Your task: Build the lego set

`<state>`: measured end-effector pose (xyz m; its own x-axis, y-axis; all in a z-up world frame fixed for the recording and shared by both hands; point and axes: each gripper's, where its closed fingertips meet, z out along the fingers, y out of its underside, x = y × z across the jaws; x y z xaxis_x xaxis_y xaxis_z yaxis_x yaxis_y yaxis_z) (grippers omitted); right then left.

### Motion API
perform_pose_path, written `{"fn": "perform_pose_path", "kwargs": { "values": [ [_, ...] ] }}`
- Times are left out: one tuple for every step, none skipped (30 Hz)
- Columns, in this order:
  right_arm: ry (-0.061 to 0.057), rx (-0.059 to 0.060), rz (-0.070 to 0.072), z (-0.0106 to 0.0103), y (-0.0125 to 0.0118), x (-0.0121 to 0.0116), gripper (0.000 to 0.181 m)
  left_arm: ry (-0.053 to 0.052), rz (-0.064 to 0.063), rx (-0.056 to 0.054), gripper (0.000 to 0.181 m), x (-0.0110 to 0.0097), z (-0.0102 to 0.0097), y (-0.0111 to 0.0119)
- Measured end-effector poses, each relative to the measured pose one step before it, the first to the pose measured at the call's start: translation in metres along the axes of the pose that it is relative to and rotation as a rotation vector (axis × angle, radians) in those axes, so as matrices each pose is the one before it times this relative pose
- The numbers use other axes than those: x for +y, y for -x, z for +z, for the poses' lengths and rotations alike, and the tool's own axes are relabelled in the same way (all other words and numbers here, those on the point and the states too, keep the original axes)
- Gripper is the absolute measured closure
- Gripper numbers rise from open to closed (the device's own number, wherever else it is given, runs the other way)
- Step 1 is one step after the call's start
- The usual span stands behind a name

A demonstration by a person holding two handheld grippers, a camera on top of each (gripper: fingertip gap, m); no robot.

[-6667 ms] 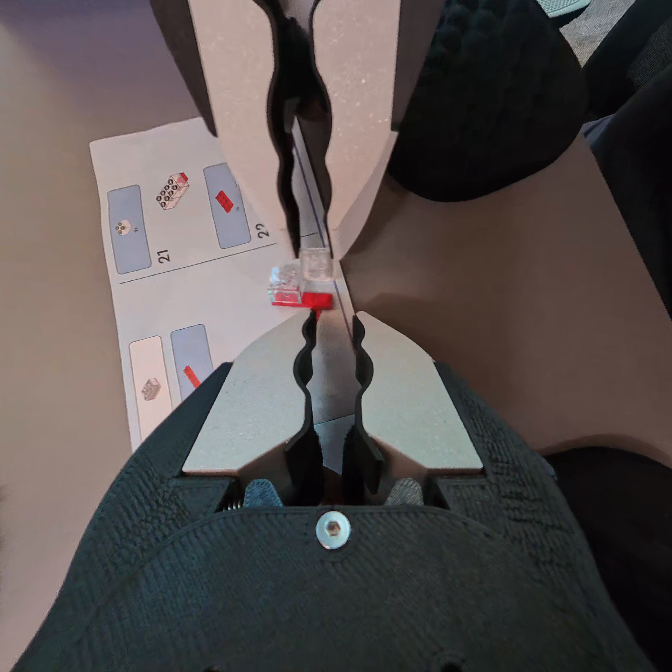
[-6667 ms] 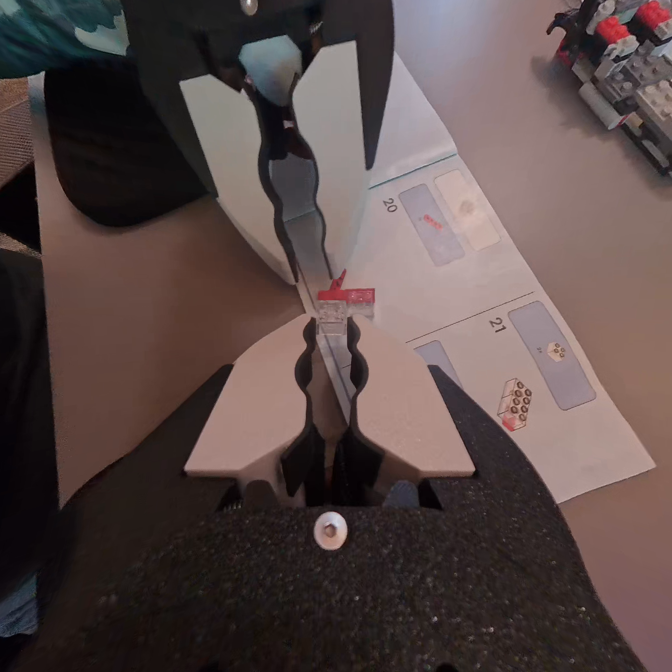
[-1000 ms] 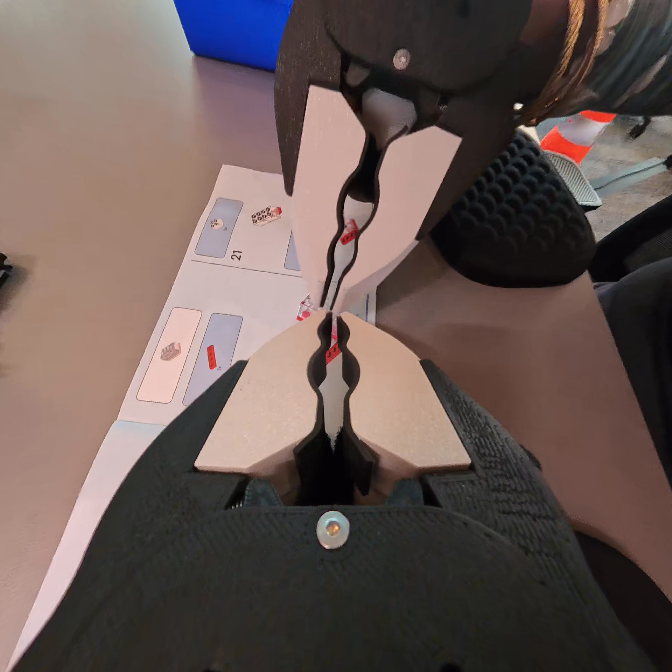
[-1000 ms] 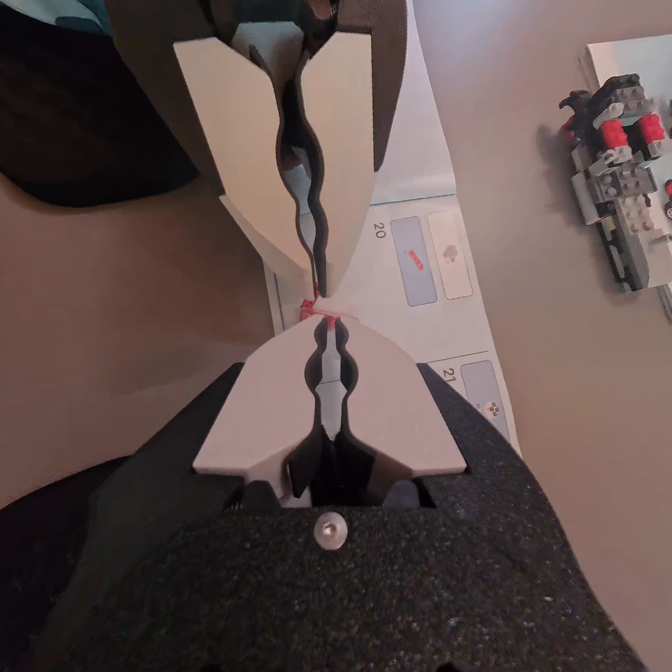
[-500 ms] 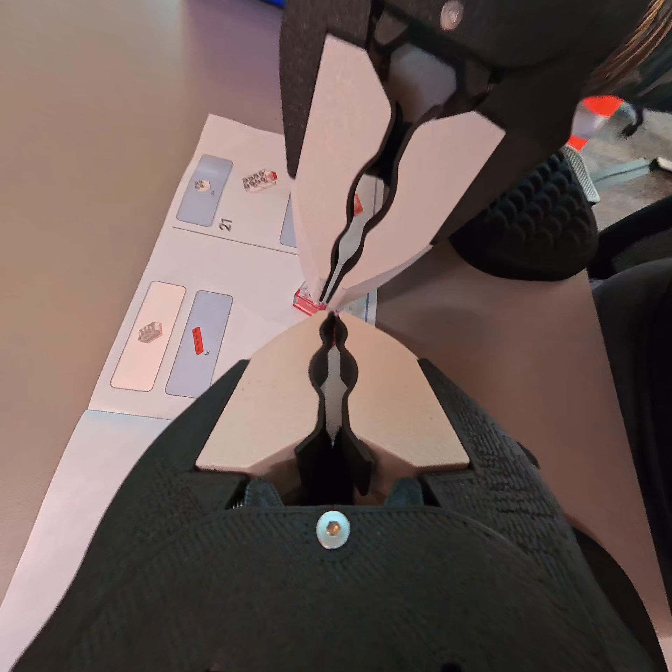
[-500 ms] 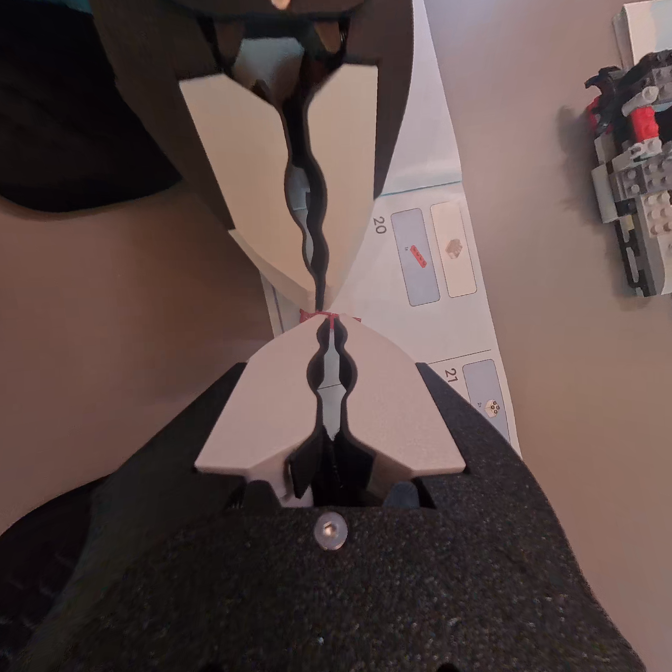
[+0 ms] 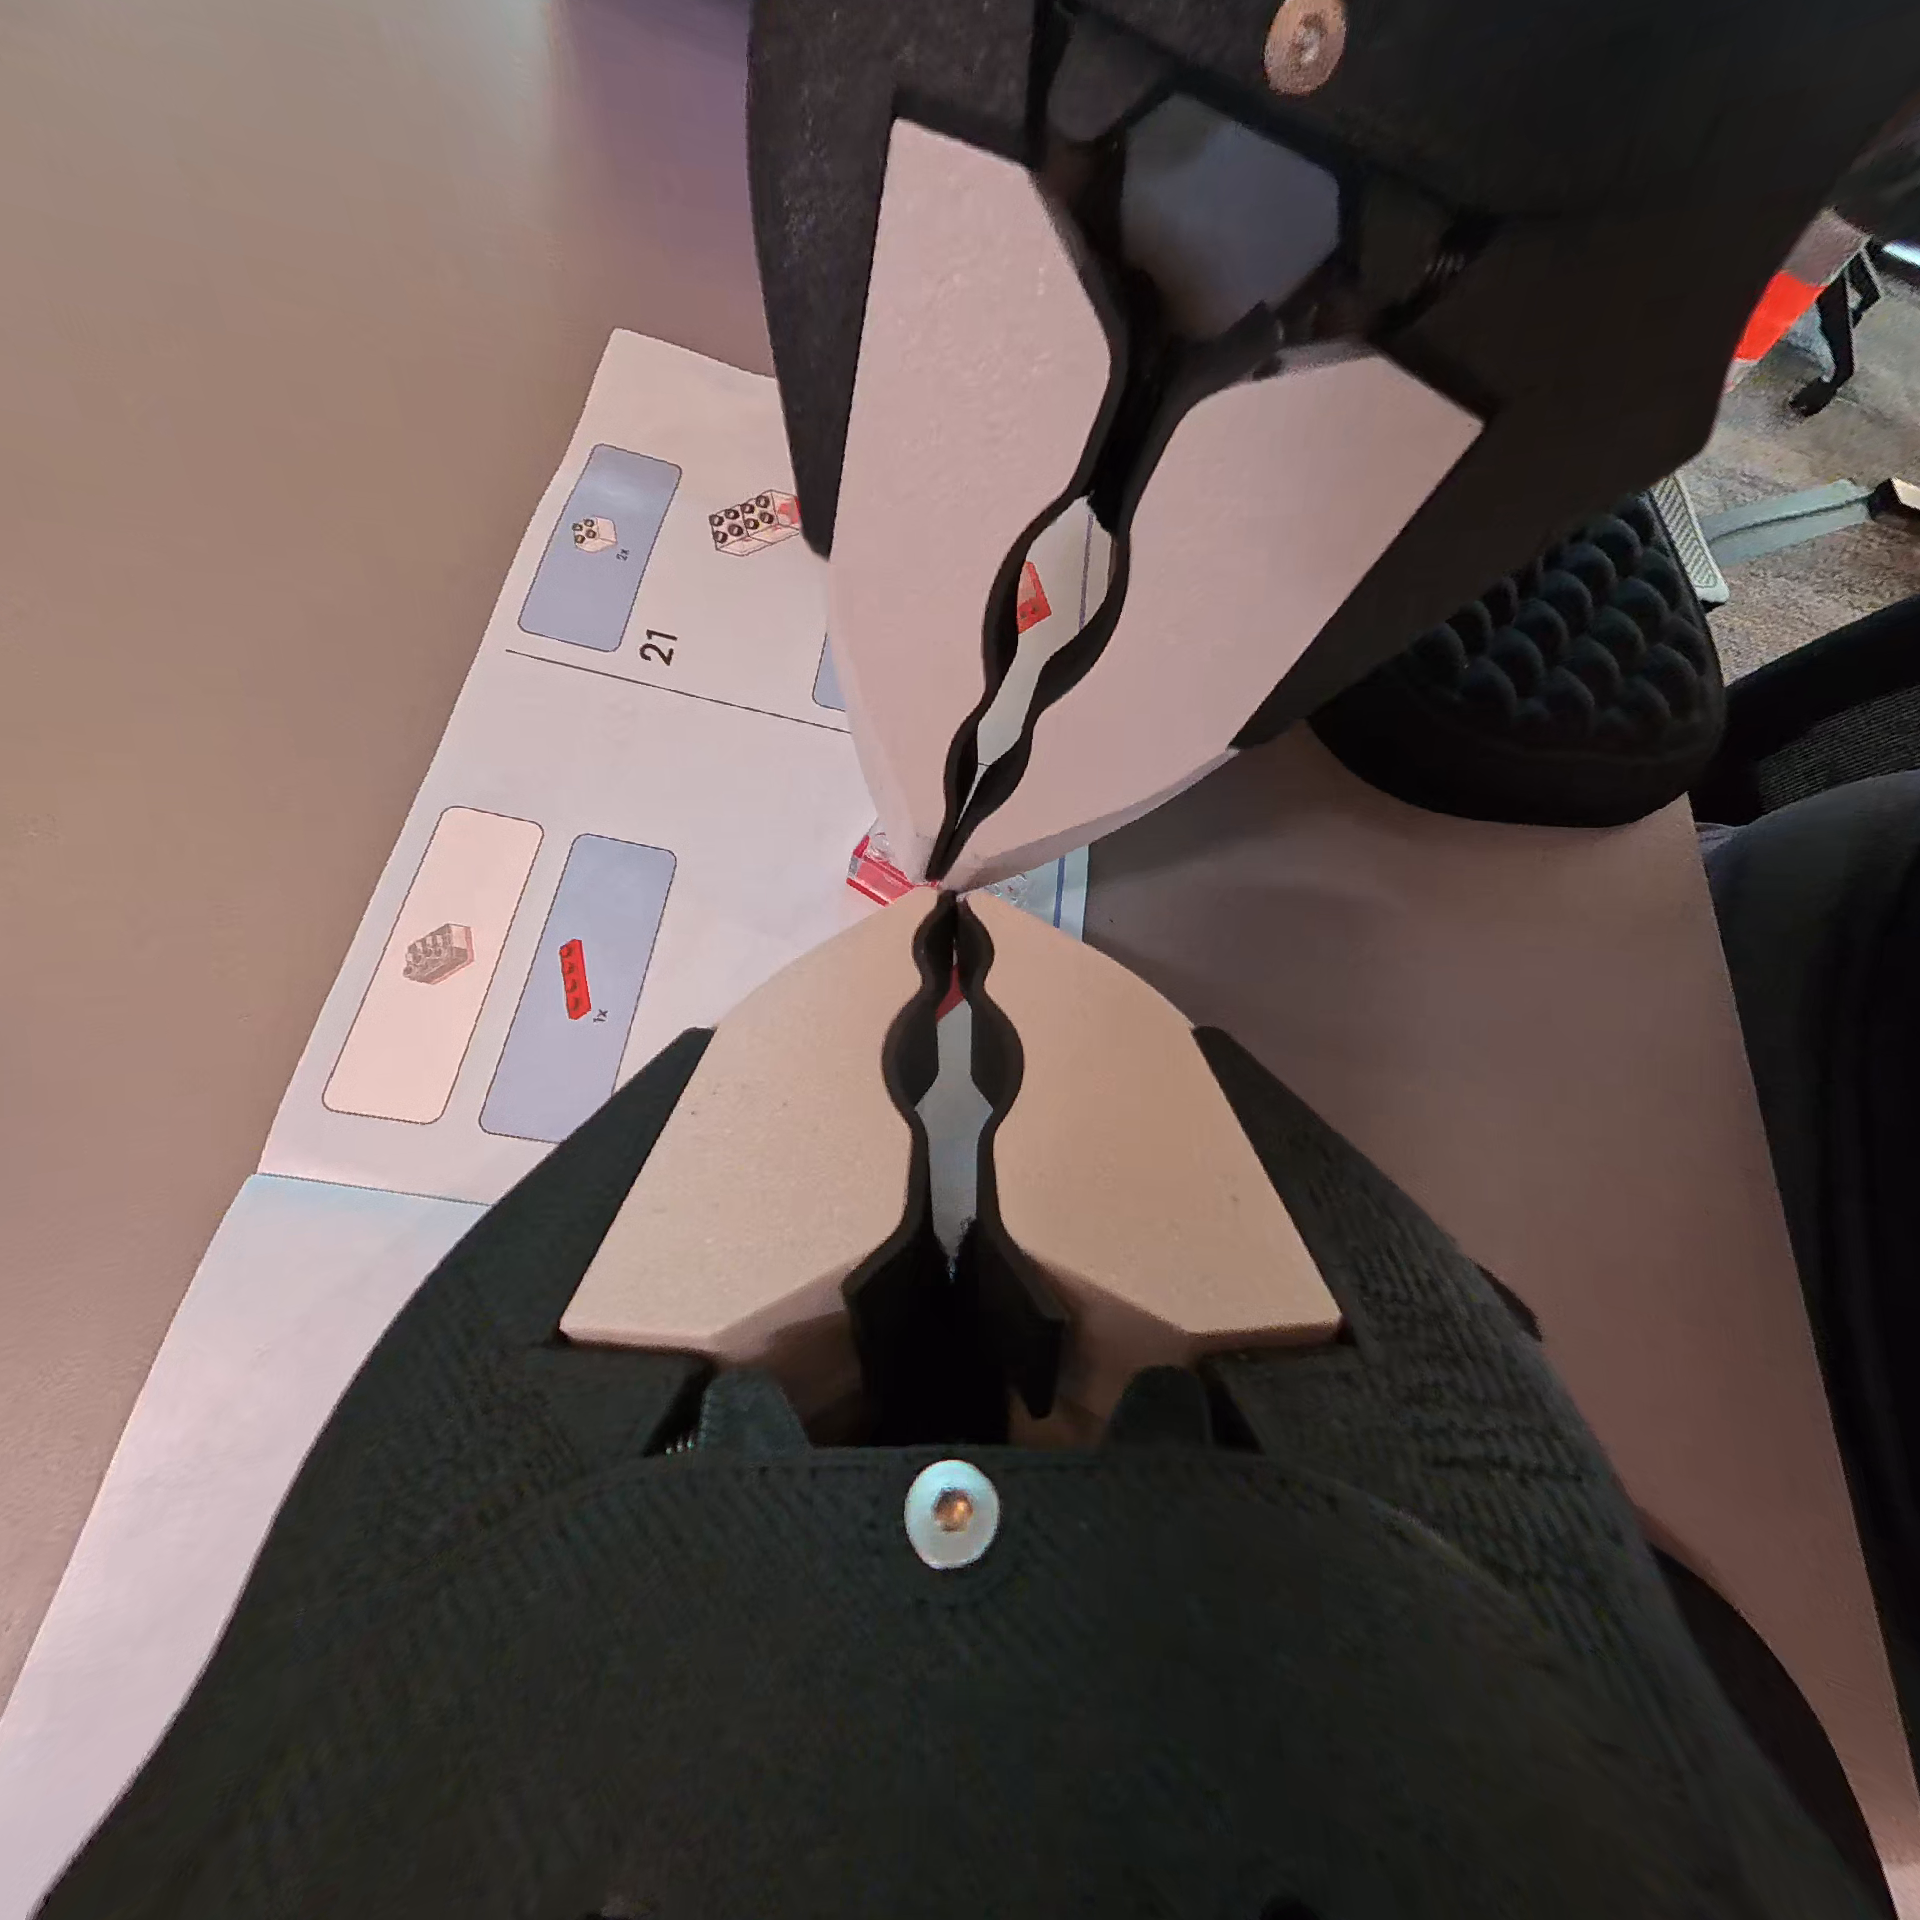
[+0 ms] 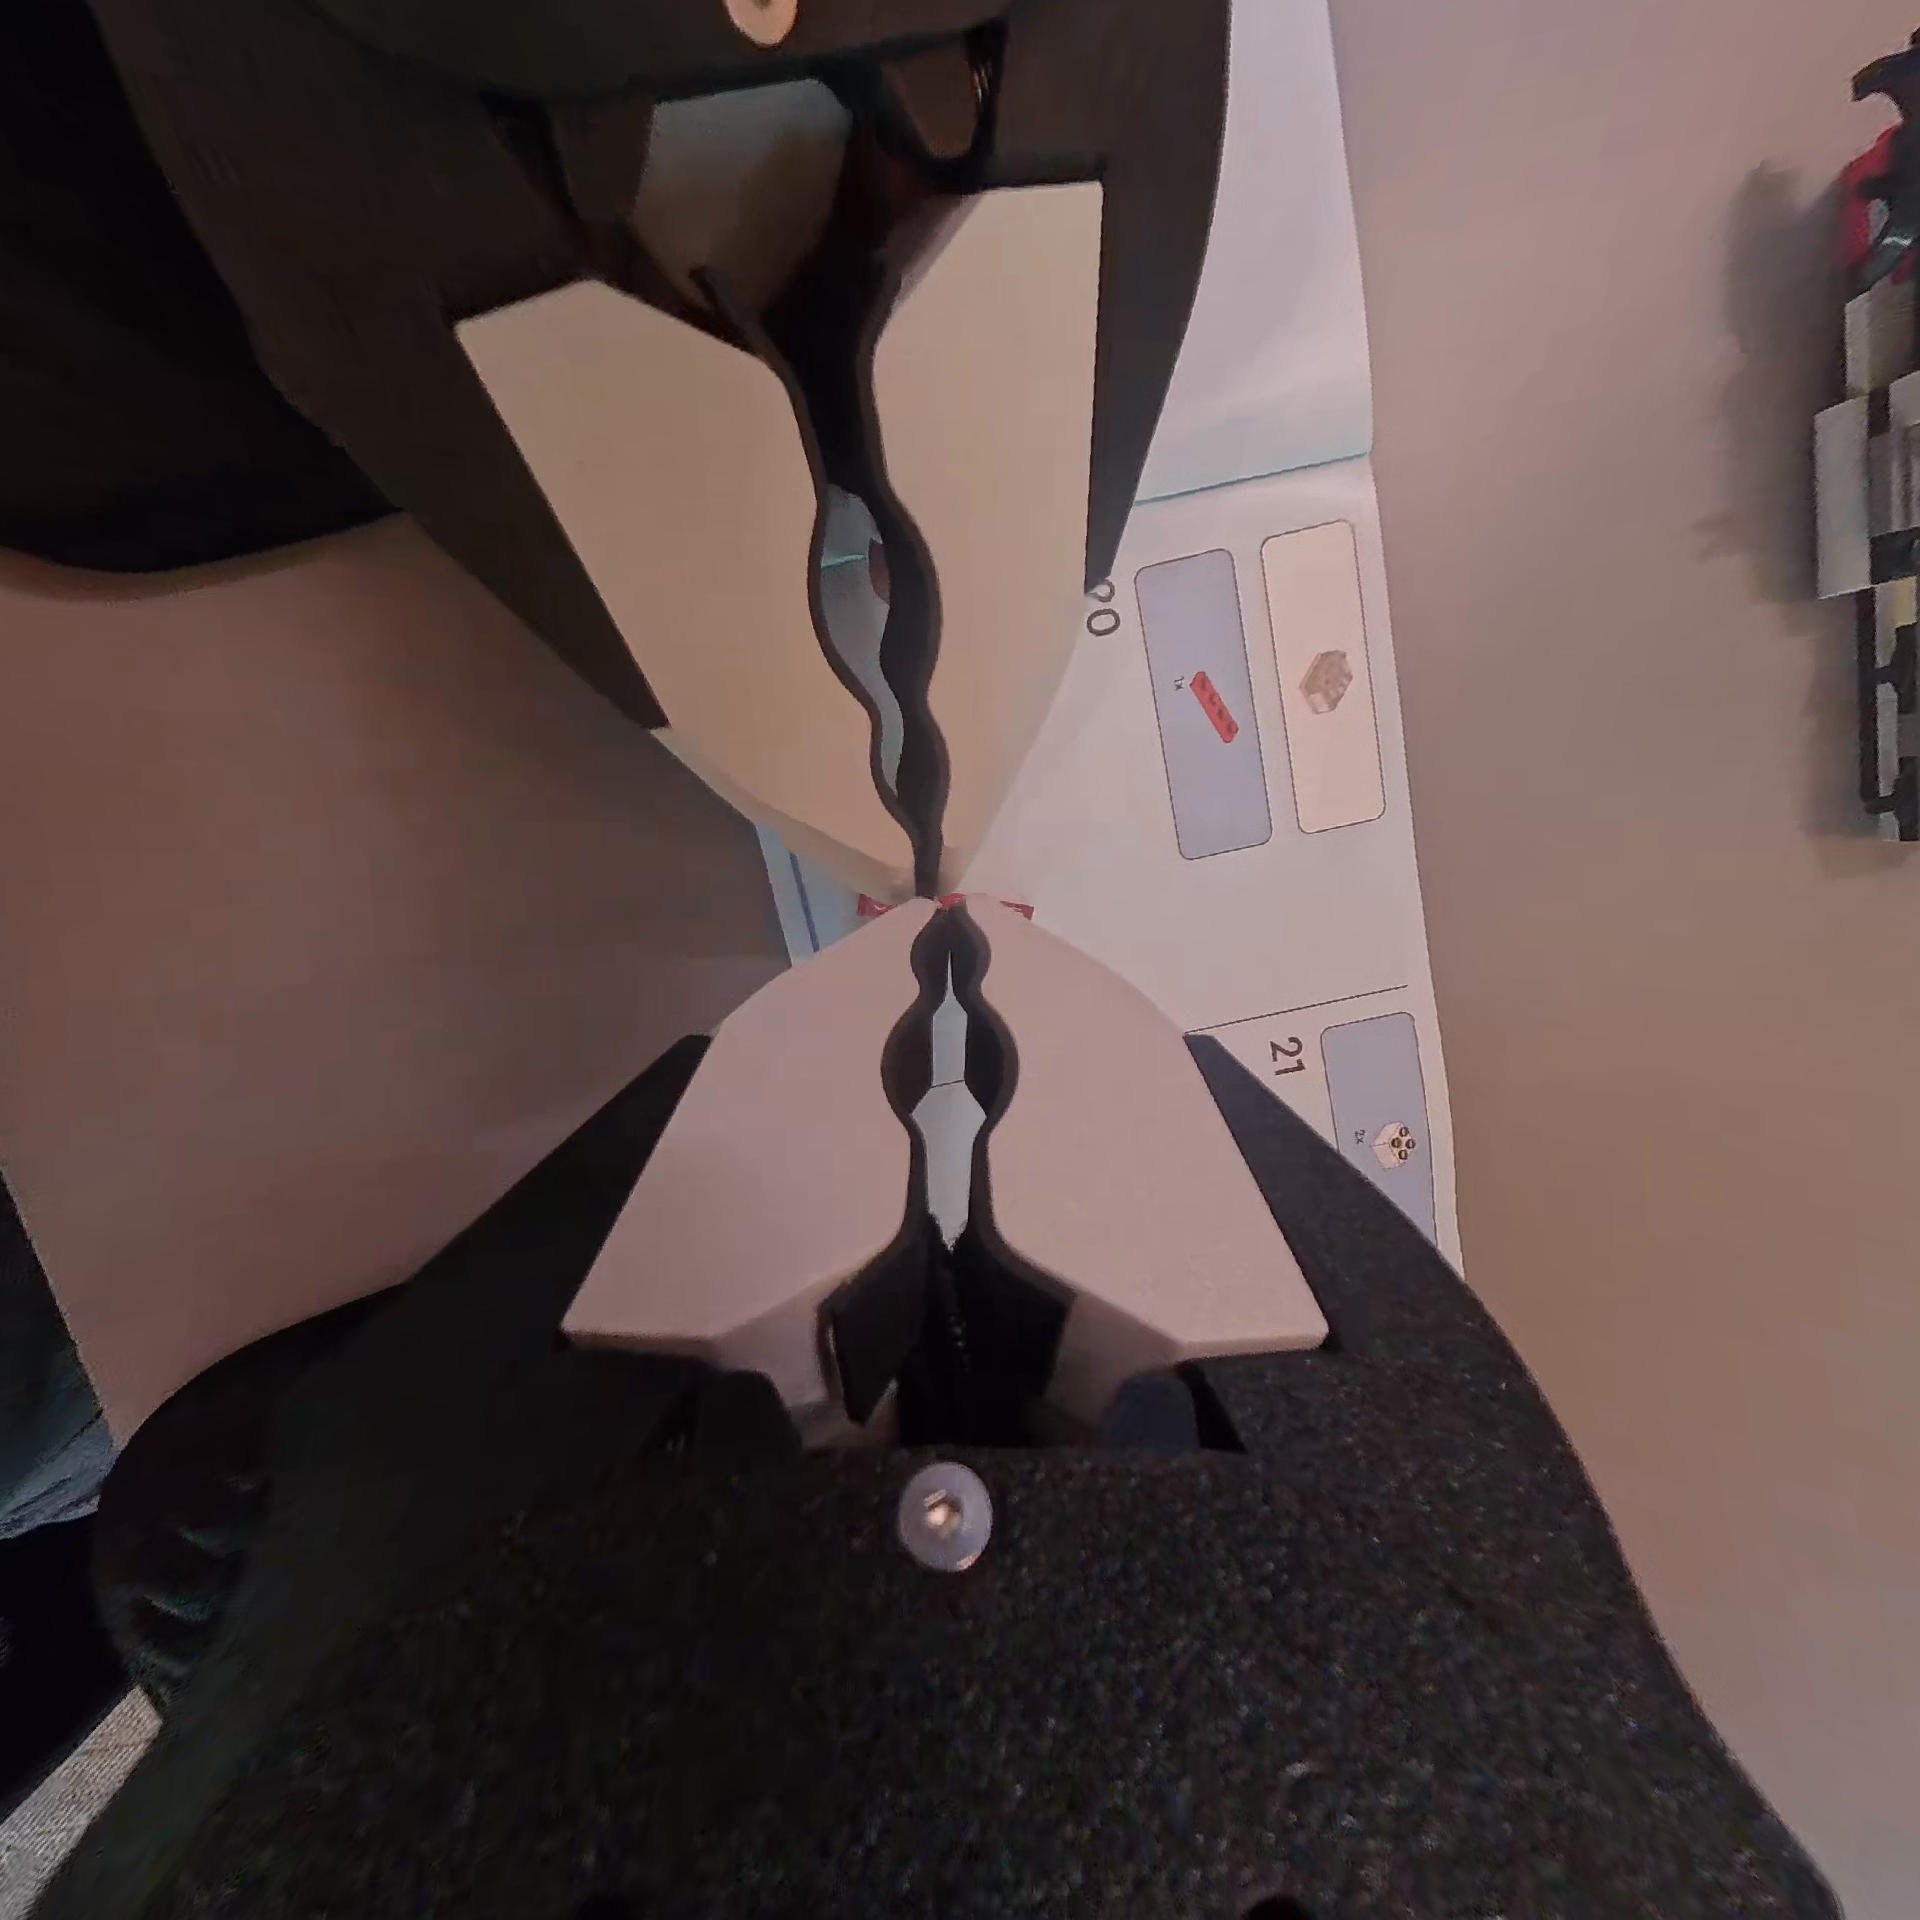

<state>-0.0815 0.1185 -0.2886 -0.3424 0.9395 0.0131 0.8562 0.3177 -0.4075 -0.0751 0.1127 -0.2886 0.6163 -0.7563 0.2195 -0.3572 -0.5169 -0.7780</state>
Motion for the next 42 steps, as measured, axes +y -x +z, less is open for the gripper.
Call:
{"fn": "perform_pose_path", "kwargs": {
  "values": [
    [0.0106, 0.0023, -0.0027, 0.00011, 0.00013, 0.00012, 0.181, -0.0003, 0.0019, -0.0031, 0.181, -0.00015, 0.00016, 0.00011],
    [0.0109, 0.0004, -0.0014, 0.00001, 0.00003, 0.00007, 0.181, -0.0001, 0.0014, -0.0013, 0.181, 0.00005, 0.00000, 0.00005],
    [0.0109, -0.0020, 0.0032, 0.00004, 0.00000, -0.00001, 0.181, 0.0001, 0.0008, -0.0007, 0.181, 0.00003, 0.00002, 0.00002],
    [0.0111, -0.0018, -0.0013, 0.00007, 0.00000, 0.00012, 0.181, 0.0001, 0.0009, -0.0007, 0.181, 0.00003, 0.00002, 0.00001],
    [0.0097, -0.0008, -0.0040, 0.00011, -0.00006, 0.00003, 0.181, 0.0001, 0.0012, -0.0009, 0.181, 0.00003, 0.00002, 0.00007],
    [0.0083, 0.0015, -0.0064, 0.00002, 0.00006, 0.00000, 0.181, 0.0001, 0.0029, -0.0024, 0.181, 0.00004, -0.00002, 0.00001],
    [0.0056, 0.0021, -0.0041, 0.00007, -0.00003, 0.00000, 0.181, 0.0000, 0.0048, -0.0040, 0.181, -0.00002, 0.00001, -0.00008],
    [0.0013, 0.0022, -0.0016, 0.00005, 0.00007, 0.00003, 0.181, 0.0000, 0.0048, -0.0041, 0.181, 0.00005, 0.00004, 0.00009],
    [0.0011, 0.0030, -0.0005, -0.00003, 0.00004, -0.00002, 0.181, 0.0003, 0.0047, -0.0039, 0.181, 0.00000, -0.00005, 0.00004],
    [0.0022, 0.0027, -0.0044, 0.00004, -0.00004, -0.00001, 0.181, 0.0004, 0.0056, -0.0039, 0.181, 0.00002, -0.00003, -0.00003],
    [0.0002, 0.0005, -0.0046, -0.00001, 0.00001, -0.00002, 0.181, -0.0002, 0.0047, -0.0032, 0.181, -0.00001, 0.00002, 0.00010],
    [-0.0090, -0.0021, -0.0089, 0.00002, -0.00009, -0.00037, 0.181, -0.0005, 0.0016, -0.0017, 0.181, -0.00003, -0.00009, 0.00002],
    [-0.0192, -0.0048, -0.0201, -0.00006, -0.00007, -0.00025, 0.181, 0.0002, -0.0024, 0.0008, 0.181, -0.00013, -0.00008, 0.00006],
    [-0.0258, -0.0084, -0.0180, -0.00026, 0.00003, -0.00008, 0.181, 0.0001, -0.0059, 0.0028, 0.181, -0.00017, 0.00004, -0.00015],
    [-0.0210, -0.0163, 0.0017, -0.00084, 0.00068, 0.00025, 0.177, 0.0009, -0.0051, 0.0080, 0.181, 0.00016, -0.00009, -0.00096],
    [-0.0346, -0.0141, 0.0215, -0.00352, 0.00011, -0.00180, 0.167, 0.0012, -0.0029, 0.0105, 0.181, 0.00023, -0.00003, -0.00156],
    [-0.0757, -0.0088, 0.0312, -0.00716, -0.00019, -0.00730, 0.162, -0.0003, -0.0009, 0.0027, 0.181, 0.00012, 0.00010, -0.00075],
    [-0.0848, -0.0029, 0.0271, -0.00887, 0.00014, -0.00853, 0.155, -0.0002, 0.0031, -0.0051, 0.181, -0.00024, 0.00005, 0.00007],
    [-0.0548, 0.0109, 0.0212, -0.00761, -0.00107, -0.00393, 0.147, 0.0005, 0.0043, -0.0075, 0.181, -0.00027, 0.00017, 0.00043],
    [-0.0120, 0.0169, 0.0168, -0.00478, -0.00123, 0.00280, 0.139, 0.0009, 0.0017, -0.0074, 0.181, -0.00029, 0.00012, 0.00058],
    [0.0155, 0.0158, 0.0135, -0.00114, -0.00035, 0.00733, 0.132, 0.0015, 0.0011, -0.0040, 0.181, -0.00006, 0.00000, 0.00023],
    [0.0210, 0.0152, 0.0101, 0.00244, 0.00090, 0.00833, 0.128, 0.0017, 0.0029, -0.0003, 0.181, 0.00003, 0.00000, -0.00047],
    [0.0121, 0.0136, 0.0022, 0.00515, 0.00197, 0.00689, 0.127, 0.0008, 0.0030, -0.0005, 0.181, -0.00009, 0.00004, -0.00030],
    [0.0005, 0.0219, -0.0003, 0.00665, 0.00116, 0.00477, 0.127, 0.0010, 0.0016, -0.0009, 0.181, -0.00014, 0.00021, -0.00010],
    [-0.0024, 0.0261, -0.0009, 0.00706, 0.00012, 0.00327, 0.126, 0.0017, 0.0003, 0.0000, 0.181, 0.00010, 0.00005, -0.00003],
    [-0.0037, 0.0193, -0.0005, 0.00641, 0.00052, 0.00183, 0.126, 0.0016, -0.0009, -0.0001, 0.181, 0.00011, -0.00020, 0.00007],
    [-0.0039, 0.0139, 0.0025, 0.00538, 0.00053, 0.00087, 0.127, 0.0006, -0.0014, -0.0011, 0.181, 0.00008, -0.00024, 0.00015],
    [-0.0055, 0.0011, -0.0014, 0.00375, 0.00161, 0.00001, 0.130, -0.0001, -0.0018, -0.0031, 0.181, 0.00017, -0.00041, 0.00036],
    [-0.0393, -0.0112, 0.0016, 0.00058, 0.00260, -0.00526, 0.138, 0.0006, -0.0015, -0.0056, 0.181, 0.00026, -0.00088, 0.00041],
    [-0.0167, 0.0069, -0.0049, -0.00011, -0.00075, -0.00207, 0.145, 0.0011, -0.0009, -0.0084, 0.180, 0.00028, -0.00210, 0.00054],
    [0.0035, 0.0103, -0.0086, -0.00014, -0.00194, 0.00108, 0.147, -0.0041, -0.0022, -0.0120, 0.179, -0.00059, -0.00414, 0.00043],
    [0.0117, -0.0069, -0.0095, -0.00016, -0.00034, 0.00215, 0.147, -0.0167, -0.0057, -0.0155, 0.177, -0.00201, -0.00633, 0.00054],
    [0.0073, -0.0136, -0.0067, -0.00021, 0.00006, 0.00161, 0.147, -0.0276, -0.0098, -0.0188, 0.174, -0.00289, -0.00812, 0.00066],
    [-0.0027, -0.0156, -0.0068, -0.00049, 0.00002, 0.00029, 0.147, -0.0286, -0.0127, -0.0249, 0.170, -0.00253, -0.00948, 0.00138],
    [-0.0041, -0.0202, -0.0106, -0.00030, 0.00024, 0.00013, 0.147, -0.0204, -0.0126, -0.0358, 0.166, -0.00074, -0.01028, 0.00278],
    [-0.0038, -0.0217, -0.0142, -0.00012, 0.00006, -0.00025, 0.147, -0.0110, -0.0108, -0.0485, 0.163, 0.00115, -0.01111, 0.00430],
    [0.0002, -0.0203, -0.0146, 0.00006, -0.00062, -0.00030, 0.147, -0.0054, -0.0101, -0.0567, 0.159, 0.00282, -0.01178, 0.00524],
    [0.0051, -0.0159, -0.0150, 0.00014, -0.00154, -0.00036, 0.147, -0.0040, -0.0090, -0.0526, 0.156, 0.00378, -0.01208, 0.00434],
    [0.0075, -0.0185, -0.0190, 0.00040, -0.00128, -0.00029, 0.147, -0.0074, -0.0082, -0.0424, 0.154, 0.00406, -0.01219, 0.00284],
    [0.0040, -0.0259, -0.0220, 0.00035, 0.00001, -0.00106, 0.147, -0.0119, -0.0101, -0.0362, 0.154, 0.00407, -0.01183, 0.00201],
    [0.0026, -0.0199, -0.0192, 0.00044, -0.00047, -0.00141, 0.147, -0.0115, -0.0114, -0.0307, 0.153, 0.00449, -0.01125, 0.00160],
    [0.0080, -0.0128, -0.0152, 0.00079, -0.00096, -0.00103, 0.147, -0.0057, -0.0090, -0.0231, 0.152, 0.00510, -0.01054, 0.00077]
  ]
}}
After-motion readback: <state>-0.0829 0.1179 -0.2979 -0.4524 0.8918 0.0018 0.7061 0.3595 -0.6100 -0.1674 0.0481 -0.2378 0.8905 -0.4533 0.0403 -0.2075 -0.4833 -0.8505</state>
